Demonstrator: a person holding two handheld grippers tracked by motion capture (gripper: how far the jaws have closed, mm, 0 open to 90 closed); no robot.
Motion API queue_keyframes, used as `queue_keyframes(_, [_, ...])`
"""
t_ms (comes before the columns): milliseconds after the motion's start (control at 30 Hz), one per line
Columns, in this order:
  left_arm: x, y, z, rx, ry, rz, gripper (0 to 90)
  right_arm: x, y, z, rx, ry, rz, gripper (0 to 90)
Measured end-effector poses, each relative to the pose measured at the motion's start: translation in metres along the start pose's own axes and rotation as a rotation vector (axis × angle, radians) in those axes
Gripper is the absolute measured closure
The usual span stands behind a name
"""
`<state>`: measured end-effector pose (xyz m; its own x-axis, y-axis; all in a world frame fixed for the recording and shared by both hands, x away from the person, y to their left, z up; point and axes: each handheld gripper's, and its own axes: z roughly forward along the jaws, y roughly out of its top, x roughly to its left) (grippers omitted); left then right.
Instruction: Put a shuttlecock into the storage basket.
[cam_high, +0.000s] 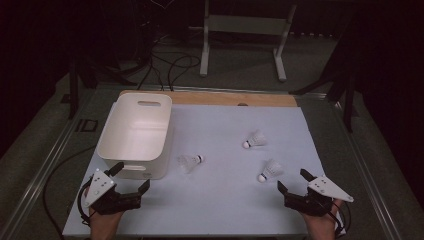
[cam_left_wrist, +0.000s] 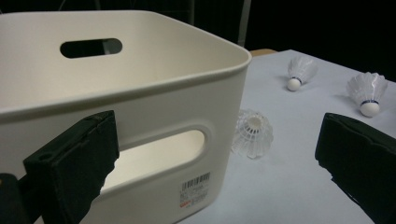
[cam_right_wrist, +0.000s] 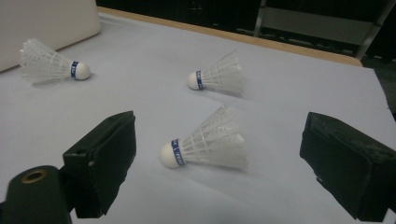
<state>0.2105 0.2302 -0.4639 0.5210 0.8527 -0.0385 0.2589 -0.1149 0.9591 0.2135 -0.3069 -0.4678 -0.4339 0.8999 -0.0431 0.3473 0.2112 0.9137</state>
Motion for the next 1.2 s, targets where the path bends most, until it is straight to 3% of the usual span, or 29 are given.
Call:
queue_keyframes(667, [-0.003,-0.003,0.002,-0.001,0.033,0.001,0.2,-0.001,0.006,-0.003,-0.018,0.008,0.013,8.2])
queue_keyframes(933, [-0.007,-0.002,0.004,0.007,0.043,0.019,0.2,-0.003,0.014,0.001,0.006,0.025,0.022,7.5])
queue_keyframes(1200, [-0.009,-0.002,0.003,0.006,0.035,0.029,0.2,-0.004,0.03,0.01,0.011,0.035,-0.002,7.5])
